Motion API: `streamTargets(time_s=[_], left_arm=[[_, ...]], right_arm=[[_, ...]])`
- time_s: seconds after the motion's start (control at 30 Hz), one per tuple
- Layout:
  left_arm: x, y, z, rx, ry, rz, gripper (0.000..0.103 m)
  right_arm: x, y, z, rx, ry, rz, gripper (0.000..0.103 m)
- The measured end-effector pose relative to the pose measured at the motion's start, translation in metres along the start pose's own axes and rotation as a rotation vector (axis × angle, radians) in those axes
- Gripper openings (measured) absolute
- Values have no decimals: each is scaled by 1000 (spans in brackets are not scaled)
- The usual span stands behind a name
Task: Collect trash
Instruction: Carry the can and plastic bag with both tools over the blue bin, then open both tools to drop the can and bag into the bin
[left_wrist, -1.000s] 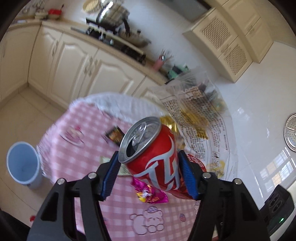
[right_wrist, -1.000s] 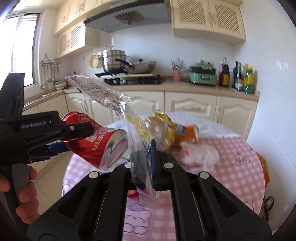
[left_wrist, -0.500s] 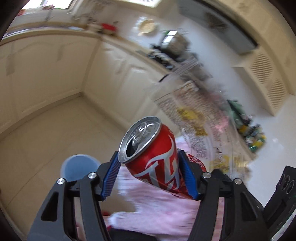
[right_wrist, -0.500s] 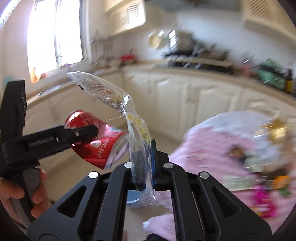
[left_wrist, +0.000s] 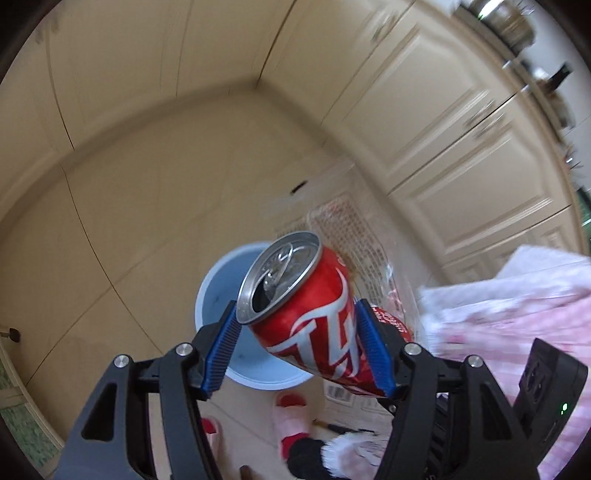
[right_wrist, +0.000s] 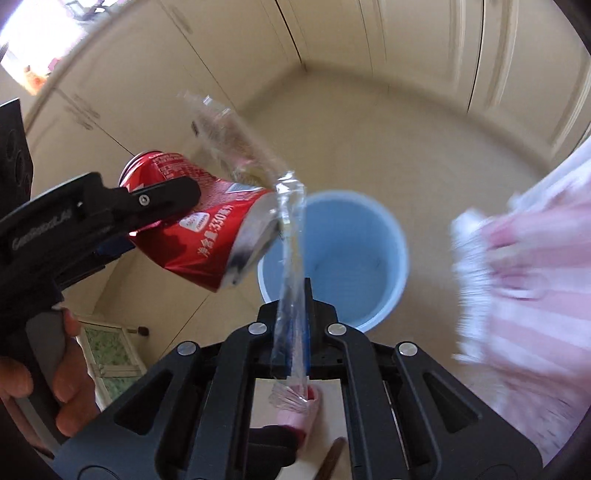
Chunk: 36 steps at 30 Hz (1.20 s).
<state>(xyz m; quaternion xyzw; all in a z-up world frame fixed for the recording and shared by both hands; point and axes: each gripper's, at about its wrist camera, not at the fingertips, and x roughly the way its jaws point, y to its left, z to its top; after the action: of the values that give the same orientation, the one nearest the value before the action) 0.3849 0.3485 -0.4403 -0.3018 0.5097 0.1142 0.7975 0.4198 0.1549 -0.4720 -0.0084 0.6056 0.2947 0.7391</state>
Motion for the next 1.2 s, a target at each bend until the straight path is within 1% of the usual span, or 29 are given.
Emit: streamTargets(time_s=[0.07,0.1,0.2,0.3,0.33,0.37,0.4,0.5,0.57,0.63,0.67,0.7,0.8,0.87,0.93,1.07,1.1,1.2], left_arm=[[40,11,3,-5,59,20,62],[51,16,4,-6,78,27,62],[91,29,1,-25,148,55,62],[119,33,-2,-28,189,77,62],[129,35,-4,-31,206,86,62],[137,35,-6,-34,215,93,62],[143,38,-6,-37,219,100,62],[156,39,-9,-54,233,107,62],[160,40,-10,-62,238,97,62],[164,42,-11,-53,237,102,62],[165,40,-11,-51,237,101,62],[167,39,-12,-55,242,97,62],[171,39,-13,-53,242,97,62],[172,38,-12,-53,239,92,62],[174,41,-13,-48,243,113,62],[183,39,-18,-44,265,124,62],[185,37,-19,-41,267,128,62],[193,33,-21,-51,281,121,62]], right_arm=[[32,-13,5,44,48,30,4],[52,-22,7,77,77,39,4],[91,-40,8,128,140,43,5],[115,-50,7,133,175,2,7],[116,-52,2,132,180,-7,10],[119,-52,1,129,182,-18,17],[122,-54,1,119,188,-48,24],[124,-59,3,98,193,-86,41],[120,-63,3,99,188,-103,45],[114,-63,2,83,165,-154,46],[110,-66,3,81,150,-176,50],[110,-70,6,86,141,-179,51],[108,-79,8,118,137,-169,52],[115,-75,11,129,133,-175,52],[111,-77,12,125,127,-190,52],[109,-70,17,95,115,-268,55],[108,-70,18,93,113,-282,57],[104,-74,21,98,116,-305,60]])
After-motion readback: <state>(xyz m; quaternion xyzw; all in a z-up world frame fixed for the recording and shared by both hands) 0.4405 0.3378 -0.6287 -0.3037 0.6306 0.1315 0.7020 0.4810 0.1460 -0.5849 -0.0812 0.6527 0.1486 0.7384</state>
